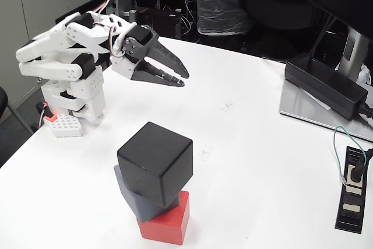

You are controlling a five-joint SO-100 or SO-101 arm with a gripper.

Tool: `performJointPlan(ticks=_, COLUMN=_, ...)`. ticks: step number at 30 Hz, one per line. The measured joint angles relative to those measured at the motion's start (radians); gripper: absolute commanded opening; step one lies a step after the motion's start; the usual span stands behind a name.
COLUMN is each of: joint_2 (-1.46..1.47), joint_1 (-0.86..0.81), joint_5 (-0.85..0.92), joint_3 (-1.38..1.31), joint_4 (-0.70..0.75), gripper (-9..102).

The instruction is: Stack the three blocks in an ordered color.

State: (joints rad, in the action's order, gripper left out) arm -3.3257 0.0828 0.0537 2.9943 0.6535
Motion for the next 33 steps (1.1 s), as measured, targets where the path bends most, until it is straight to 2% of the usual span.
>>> performJointPlan(ticks=9, joint_2=-0.002, joint_1=-0.046, joint_5=0.000, joint_3=0.097, joint_4=-0.179, gripper=4)
performJointPlan(ticks=18, joint_2=-0.002, joint_1=-0.044, joint_5=-0.021, joint_3=0.097, joint_4=-0.184, gripper=4)
performJointPlan(ticks=26, joint_2=0.000, joint_1=-0.044, joint_5=-0.218, joint_3=0.097, joint_4=-0.184, gripper=4)
performJointPlan(ticks=33, joint_2=0.000, joint_1=0.021, joint_5=-0.201, joint_3=0.097, joint_4=-0.155, gripper=4)
